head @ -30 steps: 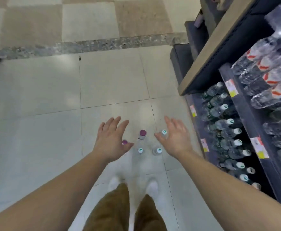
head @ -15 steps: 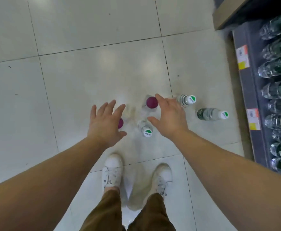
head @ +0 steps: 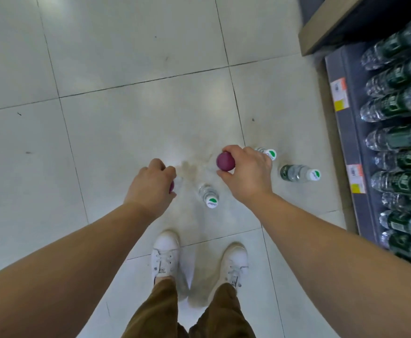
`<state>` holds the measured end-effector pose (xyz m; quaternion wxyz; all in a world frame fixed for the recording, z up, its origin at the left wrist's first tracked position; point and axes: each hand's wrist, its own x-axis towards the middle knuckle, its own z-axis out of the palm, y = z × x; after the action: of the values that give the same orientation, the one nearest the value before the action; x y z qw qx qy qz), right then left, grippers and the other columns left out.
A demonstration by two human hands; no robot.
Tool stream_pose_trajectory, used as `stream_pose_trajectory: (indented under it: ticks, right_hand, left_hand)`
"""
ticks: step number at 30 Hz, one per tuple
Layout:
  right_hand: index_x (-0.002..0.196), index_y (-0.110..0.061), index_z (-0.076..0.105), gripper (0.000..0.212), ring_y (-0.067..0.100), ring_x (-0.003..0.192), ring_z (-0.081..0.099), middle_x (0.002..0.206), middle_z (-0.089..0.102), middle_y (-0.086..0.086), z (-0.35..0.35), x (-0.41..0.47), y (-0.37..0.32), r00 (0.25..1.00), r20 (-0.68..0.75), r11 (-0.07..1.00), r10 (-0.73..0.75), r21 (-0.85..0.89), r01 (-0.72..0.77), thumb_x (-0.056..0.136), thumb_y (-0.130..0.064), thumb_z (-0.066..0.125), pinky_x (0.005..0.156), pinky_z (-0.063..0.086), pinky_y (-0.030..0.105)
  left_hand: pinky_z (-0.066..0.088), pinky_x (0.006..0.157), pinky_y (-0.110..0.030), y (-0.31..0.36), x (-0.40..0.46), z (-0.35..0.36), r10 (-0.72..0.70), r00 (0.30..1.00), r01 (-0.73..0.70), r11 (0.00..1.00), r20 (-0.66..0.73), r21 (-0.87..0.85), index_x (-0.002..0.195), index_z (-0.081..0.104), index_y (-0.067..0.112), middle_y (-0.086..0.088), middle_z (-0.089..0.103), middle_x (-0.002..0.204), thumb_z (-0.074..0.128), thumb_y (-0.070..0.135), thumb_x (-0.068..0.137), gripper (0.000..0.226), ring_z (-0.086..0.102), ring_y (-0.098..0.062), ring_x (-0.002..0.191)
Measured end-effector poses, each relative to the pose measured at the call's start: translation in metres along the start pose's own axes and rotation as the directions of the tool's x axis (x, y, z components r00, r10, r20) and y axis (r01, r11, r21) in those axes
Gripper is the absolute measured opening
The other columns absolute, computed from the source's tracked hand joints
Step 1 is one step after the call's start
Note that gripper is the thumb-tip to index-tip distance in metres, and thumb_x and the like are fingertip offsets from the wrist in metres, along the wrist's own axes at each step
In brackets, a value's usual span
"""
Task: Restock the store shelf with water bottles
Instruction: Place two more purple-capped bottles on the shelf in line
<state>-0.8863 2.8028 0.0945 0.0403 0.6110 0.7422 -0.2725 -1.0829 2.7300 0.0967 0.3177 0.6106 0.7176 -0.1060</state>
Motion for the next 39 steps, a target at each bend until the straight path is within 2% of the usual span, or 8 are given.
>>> stream_pose_trajectory:
  ticks: [6,11,16,20,24,29,34,39]
  right_hand:
    - [0.112,-0.029,0.059,0.037,0.02,0.099,0.055,0.099,0.061,-0.004,-0.13,-0.052,-0.044,0.995,-0.071,0.993,0.066,0.107,-0.058,0.08,-0.042,0.07,0.087,0.023,0.028]
    - [0.107,-0.028,0.061,0.035,0.021,0.097,0.057,0.098,0.064,-0.003,-0.254,-0.126,-0.084,0.975,-0.177,0.977,0.138,0.189,-0.104,0.077,-0.043,0.07,0.088,0.029,0.031]
    - [0.105,-0.03,0.062,0.035,0.018,0.102,0.057,0.1,0.065,-0.007,-0.365,-0.22,-0.107,0.925,-0.297,0.943,0.238,0.3,-0.146,0.074,-0.04,0.071,0.082,0.029,0.029]
    - [0.105,-0.031,0.062,0.035,0.016,0.092,0.057,0.089,0.058,-0.011,-0.433,-0.305,-0.108,0.874,-0.361,0.89,0.326,0.427,-0.156,0.074,-0.041,0.074,0.088,0.043,0.032]
    - [0.104,-0.022,0.064,0.034,0.018,0.089,0.062,0.093,0.064,-0.002,-0.482,-0.408,-0.09,0.807,-0.427,0.818,0.408,0.563,-0.116,0.076,-0.032,0.079,0.077,0.046,0.027]
    - [0.113,-0.014,0.064,0.042,0.013,0.087,0.059,0.102,0.066,-0.001,-0.507,-0.567,-0.065,0.732,-0.494,0.793,0.469,0.6,-0.104,0.079,-0.033,0.078,0.073,0.044,0.022]
    - [0.11,-0.021,0.06,0.038,0.013,0.072,0.057,0.098,0.067,0.001,-0.493,-0.74,-0.035,0.572,-0.574,0.739,0.585,0.668,-0.086,0.08,-0.04,0.075,0.065,0.045,0.027]
    - [0.108,-0.023,0.06,0.033,0.013,0.086,0.063,0.097,0.066,-0.003,-0.477,-0.874,-0.019,0.368,-0.652,0.728,0.663,0.676,-0.114,0.082,-0.038,0.073,0.078,0.054,0.029]
  left_hand:
    - [0.04,0.077,-0.03,0.042,-0.064,-0.128,0.049,0.999,-0.05,0.994,-0.013,-0.092,0.113,0.061,0.015,-0.01,0.05,0.114,0.074,0.019,0.078,0.038,0.056,-0.033,0.095]
    - [0.04,0.086,-0.032,0.096,-0.133,-0.253,0.204,0.975,-0.211,0.974,-0.09,-0.087,0.122,0.06,0.017,-0.011,0.053,0.115,0.077,0.021,0.074,0.051,0.055,-0.032,0.107]
    - [0.039,0.08,-0.028,0.167,-0.218,-0.359,0.413,0.892,-0.412,0.91,-0.185,0.047,0.119,0.063,0.016,-0.013,0.057,0.109,0.077,0.025,0.072,0.05,0.056,-0.03,0.106]
    - [0.044,0.083,-0.032,0.23,-0.29,-0.41,0.572,0.79,-0.556,0.82,-0.219,0.137,0.117,0.064,0.015,-0.011,0.061,0.109,0.074,0.022,0.072,0.047,0.056,-0.03,0.105]
    - [0.047,0.087,-0.032,0.288,-0.369,-0.427,0.698,0.658,-0.704,0.703,-0.281,0.099,0.117,0.064,0.014,-0.005,0.066,0.112,0.078,0.022,0.071,0.048,0.059,-0.026,0.104]
    - [0.036,0.081,-0.019,0.349,-0.482,-0.408,0.806,0.497,-0.84,0.54,-0.321,0.053,0.117,0.066,0.019,0.007,0.061,0.106,0.08,0.029,0.074,0.046,0.052,-0.009,0.094]
    - [0.037,0.081,-0.024,0.404,-0.614,-0.364,0.884,0.376,-0.907,0.412,-0.278,0.083,0.114,0.067,0.019,0.0,0.063,0.109,0.078,0.032,0.077,0.041,0.053,-0.014,0.095]
    - [0.046,0.069,-0.028,0.453,-0.704,-0.31,0.944,0.286,-0.952,0.299,-0.162,0.064,0.117,0.06,0.019,-0.001,0.064,0.105,0.071,0.042,0.083,0.043,0.061,-0.018,0.082]
